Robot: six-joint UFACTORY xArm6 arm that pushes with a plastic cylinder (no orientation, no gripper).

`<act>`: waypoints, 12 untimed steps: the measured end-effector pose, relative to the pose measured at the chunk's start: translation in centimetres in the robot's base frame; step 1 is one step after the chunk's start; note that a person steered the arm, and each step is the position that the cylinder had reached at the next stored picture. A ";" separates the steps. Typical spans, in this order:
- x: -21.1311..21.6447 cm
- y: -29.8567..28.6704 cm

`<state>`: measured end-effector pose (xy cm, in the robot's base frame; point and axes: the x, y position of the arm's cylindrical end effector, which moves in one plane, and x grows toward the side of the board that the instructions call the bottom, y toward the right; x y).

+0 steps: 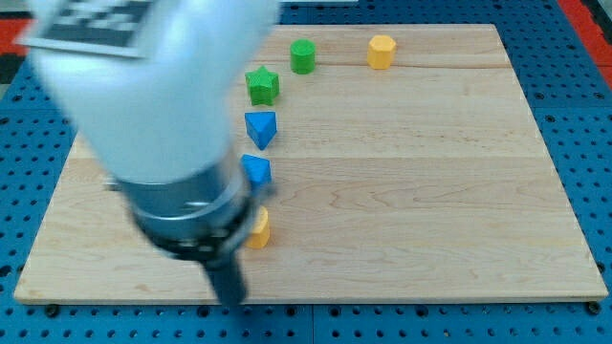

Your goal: Move your arm towards the bottom right of the board

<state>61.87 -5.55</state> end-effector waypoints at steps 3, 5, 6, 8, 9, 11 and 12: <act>-2.3 18.0; -6.1 27.6; -6.1 27.8; -6.2 27.8; -6.2 27.8; -6.5 27.8; -6.8 27.8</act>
